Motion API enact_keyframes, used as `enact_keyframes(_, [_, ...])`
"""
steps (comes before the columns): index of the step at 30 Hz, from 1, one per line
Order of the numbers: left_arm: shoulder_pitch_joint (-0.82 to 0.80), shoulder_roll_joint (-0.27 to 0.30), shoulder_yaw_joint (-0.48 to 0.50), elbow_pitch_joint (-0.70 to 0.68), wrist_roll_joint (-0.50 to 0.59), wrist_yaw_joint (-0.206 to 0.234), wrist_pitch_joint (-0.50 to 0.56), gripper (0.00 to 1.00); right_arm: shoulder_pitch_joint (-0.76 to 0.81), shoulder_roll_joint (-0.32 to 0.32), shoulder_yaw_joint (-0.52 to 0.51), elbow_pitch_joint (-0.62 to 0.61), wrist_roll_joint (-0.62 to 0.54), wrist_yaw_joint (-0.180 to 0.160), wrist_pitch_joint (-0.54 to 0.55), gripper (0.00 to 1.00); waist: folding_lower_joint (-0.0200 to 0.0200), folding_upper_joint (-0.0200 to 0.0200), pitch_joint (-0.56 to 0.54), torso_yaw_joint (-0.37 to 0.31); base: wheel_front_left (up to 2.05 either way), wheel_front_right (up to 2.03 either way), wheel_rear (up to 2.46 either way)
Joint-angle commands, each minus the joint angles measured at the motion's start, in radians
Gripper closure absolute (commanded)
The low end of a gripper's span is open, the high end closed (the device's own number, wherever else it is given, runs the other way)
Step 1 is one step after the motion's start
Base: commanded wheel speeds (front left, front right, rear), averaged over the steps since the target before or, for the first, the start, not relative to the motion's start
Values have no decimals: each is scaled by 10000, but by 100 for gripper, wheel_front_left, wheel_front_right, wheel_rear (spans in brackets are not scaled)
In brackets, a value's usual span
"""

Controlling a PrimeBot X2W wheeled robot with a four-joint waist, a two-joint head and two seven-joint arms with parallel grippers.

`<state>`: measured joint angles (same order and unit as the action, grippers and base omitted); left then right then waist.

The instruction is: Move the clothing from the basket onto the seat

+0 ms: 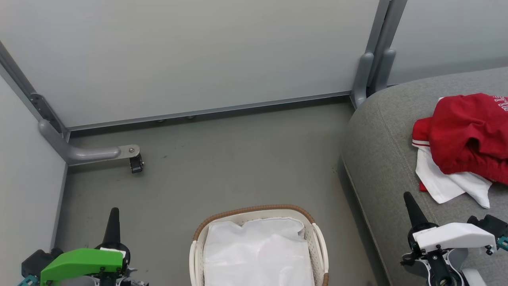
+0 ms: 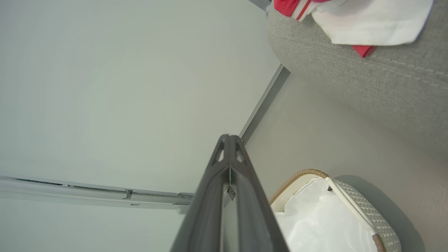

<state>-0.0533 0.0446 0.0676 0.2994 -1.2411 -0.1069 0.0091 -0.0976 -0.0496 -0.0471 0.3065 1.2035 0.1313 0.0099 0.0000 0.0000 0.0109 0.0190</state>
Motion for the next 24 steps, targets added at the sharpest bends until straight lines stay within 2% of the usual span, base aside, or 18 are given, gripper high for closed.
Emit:
enact_keyframes(1, [-284, 65, 84, -116, -319, -89, 93, 100, -152, -39, -86, -138, 371, -5, 102, 100, 0, 0, -4, -8, 0, 0, 0])
enact_keyframes(24, [-472, 77, 290, -351, -2099, -176, 608, 100, -156, -29, -406, -406, 2316, -5, 603, 100, 0, 0, -39, -93, 0, 0, 0])
